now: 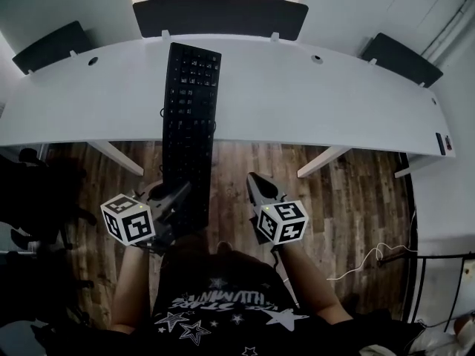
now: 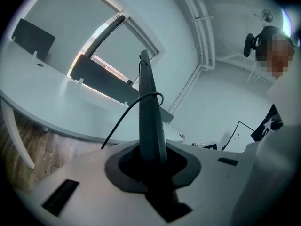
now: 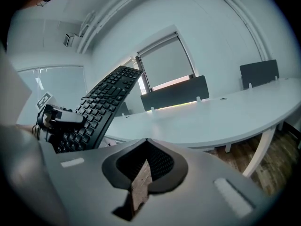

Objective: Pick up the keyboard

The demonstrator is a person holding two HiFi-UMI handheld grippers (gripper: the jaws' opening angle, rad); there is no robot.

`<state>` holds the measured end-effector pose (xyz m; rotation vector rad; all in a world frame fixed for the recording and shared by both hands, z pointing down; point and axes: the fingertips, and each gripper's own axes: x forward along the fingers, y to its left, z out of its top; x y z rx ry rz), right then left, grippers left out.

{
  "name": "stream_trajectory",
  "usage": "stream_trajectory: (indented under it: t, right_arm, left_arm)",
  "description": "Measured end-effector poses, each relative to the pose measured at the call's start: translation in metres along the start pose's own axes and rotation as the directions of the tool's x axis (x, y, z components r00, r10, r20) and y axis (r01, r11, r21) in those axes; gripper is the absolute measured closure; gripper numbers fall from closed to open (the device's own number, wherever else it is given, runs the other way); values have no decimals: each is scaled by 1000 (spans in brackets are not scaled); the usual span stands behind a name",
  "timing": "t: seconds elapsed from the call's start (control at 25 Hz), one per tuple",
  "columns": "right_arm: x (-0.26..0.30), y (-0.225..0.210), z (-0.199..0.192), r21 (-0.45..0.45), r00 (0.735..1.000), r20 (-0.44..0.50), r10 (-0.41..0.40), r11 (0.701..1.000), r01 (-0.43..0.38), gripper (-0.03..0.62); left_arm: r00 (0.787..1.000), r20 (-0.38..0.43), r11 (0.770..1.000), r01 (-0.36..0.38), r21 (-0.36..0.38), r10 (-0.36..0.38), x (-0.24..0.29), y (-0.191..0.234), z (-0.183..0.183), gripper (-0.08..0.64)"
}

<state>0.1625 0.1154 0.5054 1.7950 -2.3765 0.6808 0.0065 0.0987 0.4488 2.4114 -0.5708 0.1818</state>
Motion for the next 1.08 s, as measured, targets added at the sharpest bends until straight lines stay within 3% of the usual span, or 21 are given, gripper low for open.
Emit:
stream_trajectory:
  t: [0.24, 0.52, 0.92, 1.08]
  right_arm:
    - [-5, -4, 0, -7, 1000, -8, 4, 1000, -4, 589]
    - [-5, -6, -5, 4, 999, -24, -33, 999, 33, 589]
    - [-22, 23, 1, -6, 995, -54, -78, 997, 78, 590]
    - [-28, 48, -16, 6, 995, -41, -93, 996, 94, 591]
  left_arm:
    - [1000, 7, 1000, -22, -16, 22, 1, -2, -1, 486]
    - [1000, -3, 1000, 24, -4, -24, -2, -5, 0, 486]
    - [996, -37, 996, 86, -16, -86, -25, -14, 2, 486]
    - [994, -34, 995, 99, -16, -99, -51, -13, -18, 486]
